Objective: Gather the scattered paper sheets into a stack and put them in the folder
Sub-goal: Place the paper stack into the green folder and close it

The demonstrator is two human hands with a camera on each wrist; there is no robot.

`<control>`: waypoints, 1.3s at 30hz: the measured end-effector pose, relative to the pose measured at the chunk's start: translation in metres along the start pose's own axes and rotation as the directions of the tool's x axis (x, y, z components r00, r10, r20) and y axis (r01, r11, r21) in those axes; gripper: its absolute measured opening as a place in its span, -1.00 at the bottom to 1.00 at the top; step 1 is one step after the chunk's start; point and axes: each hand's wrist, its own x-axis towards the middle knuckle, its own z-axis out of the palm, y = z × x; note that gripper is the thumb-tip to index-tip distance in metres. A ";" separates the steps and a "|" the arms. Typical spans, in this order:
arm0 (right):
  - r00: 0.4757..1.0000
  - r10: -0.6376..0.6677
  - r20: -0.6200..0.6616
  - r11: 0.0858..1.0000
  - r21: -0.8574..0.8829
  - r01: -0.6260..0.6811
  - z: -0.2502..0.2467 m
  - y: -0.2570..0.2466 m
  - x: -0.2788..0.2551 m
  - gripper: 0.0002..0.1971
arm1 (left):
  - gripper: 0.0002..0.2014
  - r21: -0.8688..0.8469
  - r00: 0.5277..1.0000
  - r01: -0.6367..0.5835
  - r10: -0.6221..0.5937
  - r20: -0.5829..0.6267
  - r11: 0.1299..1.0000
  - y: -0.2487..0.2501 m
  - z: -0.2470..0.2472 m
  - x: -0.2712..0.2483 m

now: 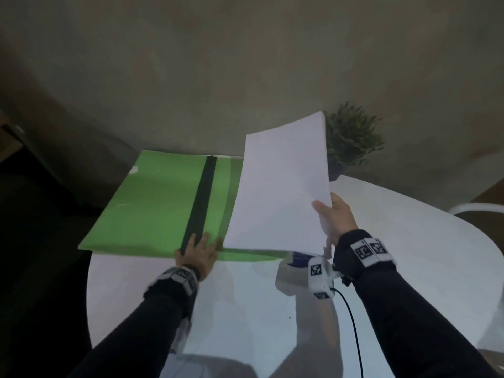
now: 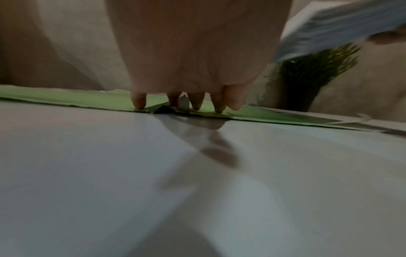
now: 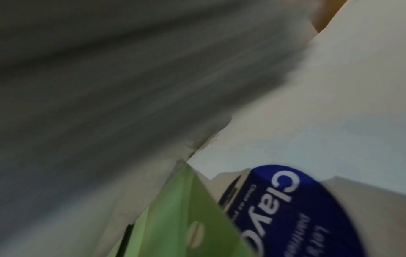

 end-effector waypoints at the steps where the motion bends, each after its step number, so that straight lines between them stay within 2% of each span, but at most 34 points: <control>1: 1.000 0.001 0.011 1.000 0.017 -0.002 0.004 -0.003 0.005 -0.65 | -0.50 0.016 1.000 -0.031 0.031 0.002 0.999 0.006 0.004 -0.004; 4: 0.999 0.034 0.032 0.999 0.010 -0.034 0.013 -0.003 0.020 -0.65 | -0.52 -0.074 0.991 -0.099 0.092 -0.099 0.992 0.015 0.014 -0.015; 5: 0.998 0.053 0.037 0.999 -0.004 -0.053 0.015 0.000 0.025 -0.65 | -0.53 -0.174 0.982 -0.131 0.103 -0.160 0.976 0.015 0.017 -0.017; 6: 0.997 0.073 0.038 0.997 -0.024 -0.072 0.017 0.004 0.028 -0.65 | -0.56 -0.332 0.960 -0.184 0.097 -0.262 0.925 0.017 0.016 -0.021; 7: 0.995 0.095 0.037 0.995 -0.046 -0.093 0.017 0.010 0.030 -0.66 | -0.62 -0.498 0.928 -0.246 0.053 -0.370 0.831 0.017 0.015 -0.023; 8: 0.992 0.122 0.025 0.990 -0.078 -0.120 0.017 0.018 0.031 -0.67 | -0.66 -0.623 0.892 -0.288 -0.032 -0.451 0.727 0.016 0.013 -0.024; 9: 0.988 0.151 0.009 0.982 -0.114 -0.149 0.016 0.026 0.032 -0.68 | -0.66 -0.721 0.860 -0.270 -0.176 -0.478 0.638 0.014 0.008 -0.026; 10: 0.984 0.179 -0.008 0.972 -0.150 -0.178 0.014 0.036 0.032 -0.69 | -0.64 -0.801 0.824 -0.210 -0.340 -0.454 0.561 0.011 0.003 -0.029; 12: 0.972 0.235 -0.026 0.944 -0.233 -0.235 0.010 0.055 0.034 -0.71 | -0.55 -0.928 0.719 -0.023 -0.639 -0.274 0.373 0.003 -0.008 -0.032; 13: 0.966 0.257 -0.026 0.930 -0.267 -0.254 0.008 0.063 0.034 -0.71 | -0.47 -0.967 0.671 0.074 -0.730 -0.132 0.242 -0.002 -0.013 -0.032; 15: 0.965 0.261 -0.027 0.909 -0.328 -0.255 0.008 0.072 0.033 -0.71 | -0.31 -0.977 0.610 0.213 -0.784 0.118 0.018 -0.012 -0.018 -0.031; 17: 0.970 0.243 -0.016 0.879 -0.419 -0.227 0.009 0.073 0.030 -0.67 | -0.15 -0.957 0.599 0.233 -0.750 0.280 -0.171 -0.026 -0.013 -0.018; 18: 0.972 0.235 -0.012 0.861 -0.461 -0.214 0.009 0.073 0.031 -0.65 | -0.07 -0.948 0.603 0.223 -0.733 0.317 -0.226 -0.030 -0.011 -0.012; 19: 0.971 0.239 -0.012 0.846 -0.488 -0.214 0.009 0.072 0.031 -0.64 | -0.05 -0.949 0.624 0.197 -0.715 0.315 -0.246 -0.035 -0.007 -0.006; 21: 0.970 0.244 -0.019 0.818 -0.533 -0.216 0.009 0.072 0.032 -0.62 | -0.26 -0.952 0.667 0.171 -0.681 0.302 -0.255 -0.040 -0.003 0.006; 22: 0.967 0.253 -0.027 0.806 -0.548 -0.226 0.009 0.073 0.034 -0.59 | -0.41 -0.937 0.666 0.129 -0.672 0.324 -0.324 -0.040 -0.006 0.006; 23: 0.964 0.264 -0.036 0.794 -0.558 -0.239 0.010 0.074 0.035 -0.58 | -0.55 -0.895 0.665 0.067 -0.649 0.370 -0.442 -0.041 -0.010 0.003; 24: 0.964 0.264 -0.041 0.784 -0.573 -0.239 0.012 0.073 0.035 -0.58 | -0.65 -0.867 0.672 0.036 -0.630 0.389 -0.497 -0.042 -0.013 0.001; 26: 0.962 0.267 -0.065 0.761 -0.598 -0.252 0.015 0.071 0.038 -0.58 | -0.62 -0.859 0.694 -0.016 -0.624 0.358 -0.511 -0.045 -0.018 -0.004; 29: 0.954 0.289 -0.085 0.731 -0.623 -0.277 0.019 0.067 0.041 -0.53 | -0.66 -0.833 0.653 -0.120 -0.675 0.343 -0.540 -0.048 -0.023 -0.009; 31: 0.949 0.301 -0.091 0.715 -0.637 -0.288 0.021 0.064 0.042 -0.48 | -0.73 -0.890 0.621 -0.183 -0.751 0.225 -0.418 -0.036 -0.028 -0.015; 33: 0.944 0.313 -0.104 0.694 -0.653 -0.302 0.021 0.060 0.042 -0.44 | -0.82 -0.898 0.616 -0.311 -0.786 0.059 -0.311 -0.016 -0.040 -0.028; 34: 0.943 0.316 -0.103 0.684 -0.664 -0.301 0.021 0.058 0.042 -0.43 | -0.91 -0.899 0.632 -0.360 -0.774 -0.038 -0.250 -0.005 -0.047 -0.033; 36: 0.939 0.328 -0.102 0.668 -0.678 -0.307 0.020 0.059 0.044 -0.43 | -0.90 -0.886 0.654 -0.449 -0.719 -0.233 -0.121 0.022 -0.056 -0.048; 38: 0.935 0.343 -0.089 0.682 -0.661 -0.313 0.020 0.060 0.046 -0.48 | -0.84 -0.851 0.703 -0.522 -0.592 -0.393 -0.056 0.041 -0.057 -0.054; 39: 0.935 0.343 -0.088 0.695 -0.646 -0.316 0.020 0.060 0.045 -0.53 | -0.79 -0.829 0.735 -0.557 -0.495 -0.463 -0.052 0.050 -0.056 -0.056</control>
